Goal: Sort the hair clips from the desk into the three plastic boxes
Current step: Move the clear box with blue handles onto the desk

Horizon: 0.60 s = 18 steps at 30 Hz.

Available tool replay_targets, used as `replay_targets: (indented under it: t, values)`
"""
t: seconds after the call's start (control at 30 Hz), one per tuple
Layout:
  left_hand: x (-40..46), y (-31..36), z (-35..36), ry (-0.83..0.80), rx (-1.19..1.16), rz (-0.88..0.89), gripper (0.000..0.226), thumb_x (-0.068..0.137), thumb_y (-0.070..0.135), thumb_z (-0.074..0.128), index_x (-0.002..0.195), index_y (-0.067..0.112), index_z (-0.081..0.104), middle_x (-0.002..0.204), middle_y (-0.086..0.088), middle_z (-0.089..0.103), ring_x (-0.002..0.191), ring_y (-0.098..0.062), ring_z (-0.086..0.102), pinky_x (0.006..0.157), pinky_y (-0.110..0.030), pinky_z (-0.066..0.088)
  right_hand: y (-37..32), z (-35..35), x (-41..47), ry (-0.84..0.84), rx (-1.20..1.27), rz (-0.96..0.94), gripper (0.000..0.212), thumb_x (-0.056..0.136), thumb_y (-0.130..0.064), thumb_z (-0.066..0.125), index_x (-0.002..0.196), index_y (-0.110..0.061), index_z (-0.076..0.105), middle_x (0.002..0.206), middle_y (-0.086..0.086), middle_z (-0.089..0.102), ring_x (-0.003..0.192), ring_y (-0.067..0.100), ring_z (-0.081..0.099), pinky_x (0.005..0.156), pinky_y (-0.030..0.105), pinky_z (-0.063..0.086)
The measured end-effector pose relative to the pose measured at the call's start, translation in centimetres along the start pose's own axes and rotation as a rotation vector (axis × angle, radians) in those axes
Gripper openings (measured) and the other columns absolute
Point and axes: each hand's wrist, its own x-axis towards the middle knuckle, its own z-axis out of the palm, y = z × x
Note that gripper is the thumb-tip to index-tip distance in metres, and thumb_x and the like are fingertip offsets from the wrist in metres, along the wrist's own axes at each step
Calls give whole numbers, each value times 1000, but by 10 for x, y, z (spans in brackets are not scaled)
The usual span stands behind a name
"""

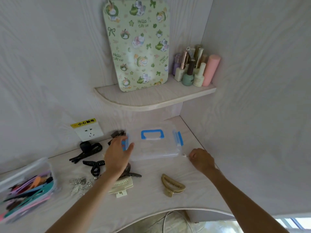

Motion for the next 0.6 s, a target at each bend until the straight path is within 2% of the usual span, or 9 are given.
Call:
replay_targets:
  t: [0.07,0.13,0.23,0.3,0.33,0.43,0.47,0.53,0.6]
  values:
    - [3,-1,0,-54,-25,-66,38,87,36,61,119,15,58,111,0,64,88,-9,59,78,-28,51,2,-1,-3,-31,2,11,16,90,-29,54,97,-17,63,108,3,62,103,22,58,82,29,45]
    - [7,-3,-4,-83,-34,-73,36,86,33,62,117,14,60,112,-1,67,93,-13,63,80,-29,52,2,-3,-5,-81,24,22,16,90,-27,54,100,-17,62,110,4,62,105,23,58,83,29,45]
    - [7,-2,-14,-87,104,99,31,88,27,60,117,16,60,115,0,65,101,-16,62,83,-30,50,-3,-9,-2,-115,119,29,22,93,-24,48,112,-19,60,114,2,63,108,22,58,86,27,44]
    - [4,0,-18,-87,233,271,31,90,26,58,120,18,60,117,0,65,105,-16,61,85,-31,52,-15,-18,1,-32,361,38,22,95,-20,46,112,-18,60,113,2,64,100,19,59,86,29,45]
    - [2,1,-18,-109,269,283,34,91,30,56,123,18,58,119,0,64,106,-16,61,85,-33,53,-24,-24,2,8,520,42,20,95,-18,46,108,-18,61,113,5,64,95,19,60,87,33,47]
    - [-2,7,-17,-186,281,132,50,91,41,53,131,12,50,128,-5,58,113,-18,58,91,-35,50,-53,-36,2,-7,914,92,19,95,-22,48,106,-17,63,113,12,63,90,23,61,87,40,50]
    - [-2,8,-17,-200,268,91,51,90,40,54,132,10,49,129,-6,57,115,-18,56,93,-34,47,-59,-36,1,-15,914,105,21,94,-25,50,107,-17,64,115,11,62,89,23,62,86,39,51]
    - [-1,11,-18,-230,249,57,49,90,36,55,130,8,48,128,-8,56,114,-19,55,91,-31,45,-65,-36,-2,-35,744,112,28,91,-32,53,111,-16,65,113,10,63,83,21,61,80,34,51]
    - [0,16,-18,-262,272,61,42,90,36,56,120,7,52,121,-8,58,100,-15,55,77,-24,43,-66,-36,-7,-117,668,110,37,92,-35,52,119,-11,60,103,11,64,79,18,58,74,29,47]
